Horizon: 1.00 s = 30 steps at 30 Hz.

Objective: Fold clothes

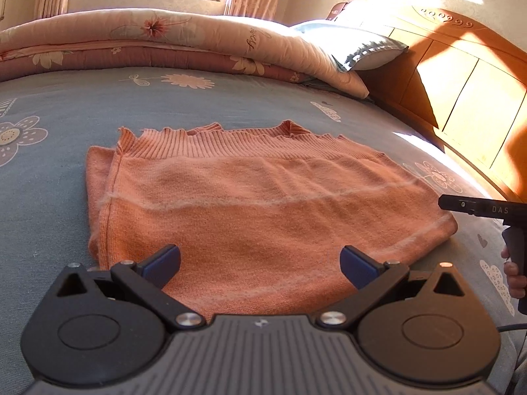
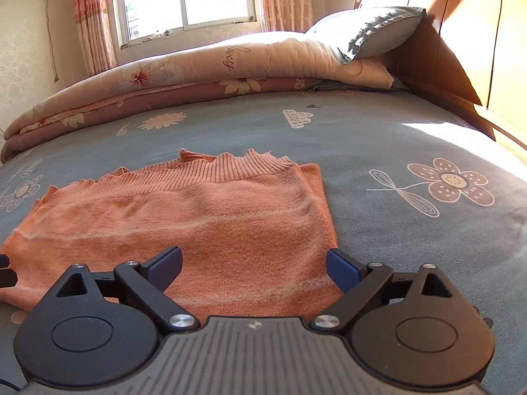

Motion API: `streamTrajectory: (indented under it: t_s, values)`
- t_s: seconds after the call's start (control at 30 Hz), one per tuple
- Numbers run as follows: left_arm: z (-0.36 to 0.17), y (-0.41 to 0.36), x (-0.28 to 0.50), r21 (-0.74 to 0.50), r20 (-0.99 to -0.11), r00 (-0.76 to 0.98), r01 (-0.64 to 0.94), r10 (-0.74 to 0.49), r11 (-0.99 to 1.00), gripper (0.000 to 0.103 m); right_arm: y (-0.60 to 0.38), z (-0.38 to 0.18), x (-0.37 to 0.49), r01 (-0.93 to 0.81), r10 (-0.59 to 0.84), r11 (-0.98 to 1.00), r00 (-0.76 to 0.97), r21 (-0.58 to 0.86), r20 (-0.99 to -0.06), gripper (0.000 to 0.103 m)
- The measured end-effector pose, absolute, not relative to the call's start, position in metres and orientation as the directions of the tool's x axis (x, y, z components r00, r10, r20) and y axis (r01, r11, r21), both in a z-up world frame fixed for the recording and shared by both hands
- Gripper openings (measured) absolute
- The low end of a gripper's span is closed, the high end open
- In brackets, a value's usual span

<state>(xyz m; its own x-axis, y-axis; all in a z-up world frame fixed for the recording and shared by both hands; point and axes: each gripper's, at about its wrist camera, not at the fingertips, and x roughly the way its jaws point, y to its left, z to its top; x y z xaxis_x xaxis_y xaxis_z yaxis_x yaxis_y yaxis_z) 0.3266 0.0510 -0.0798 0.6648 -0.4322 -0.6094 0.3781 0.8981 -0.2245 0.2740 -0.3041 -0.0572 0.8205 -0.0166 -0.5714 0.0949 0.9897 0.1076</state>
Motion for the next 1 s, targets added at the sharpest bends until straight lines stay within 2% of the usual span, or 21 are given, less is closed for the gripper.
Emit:
streamTrajectory:
  t_s: [0.17,0.33,0.47,0.57,0.67,0.83,1.0]
  values:
    - [-0.09,0.057,0.326,-0.183,-0.674,0.631,0.362,-0.385,0.914,0.102,-0.29,-0.058,0.271,0.021,0.027,0.997,0.821,0.079,-0.571,0.098]
    - [-0.088,0.063,0.316,-0.142,-0.685,0.628,0.382,-0.37,0.913,0.102,-0.272,-0.067,0.271,-0.044,0.043,0.999,0.802,0.012,-0.596,0.098]
    - [-0.074,0.074,0.306,-0.177,-0.615,0.682,0.37,-0.396,0.912,0.102,-0.267,-0.075,0.272,-0.065,0.047,0.998,0.78,-0.007,-0.624,0.099]
    - [-0.07,0.089,0.306,-0.251,-0.569,0.701,0.35,-0.43,0.903,0.102,-0.273,-0.08,0.276,-0.05,0.065,0.998,0.757,0.042,-0.65,0.1]
    - [-0.077,0.093,0.316,-0.31,-0.603,0.654,0.336,-0.457,0.89,0.102,-0.281,-0.087,0.281,-0.016,0.072,0.996,0.73,0.088,-0.68,0.1]
    - [-0.077,0.081,0.316,-0.242,-0.664,0.625,0.339,-0.41,0.909,0.102,-0.287,-0.089,0.28,0.012,0.069,0.993,0.73,0.113,-0.68,0.1]
    - [-0.081,0.083,0.314,-0.239,-0.677,0.614,0.339,-0.406,0.91,0.102,-0.281,-0.092,0.281,-0.003,0.053,0.997,0.722,0.075,-0.69,0.103]
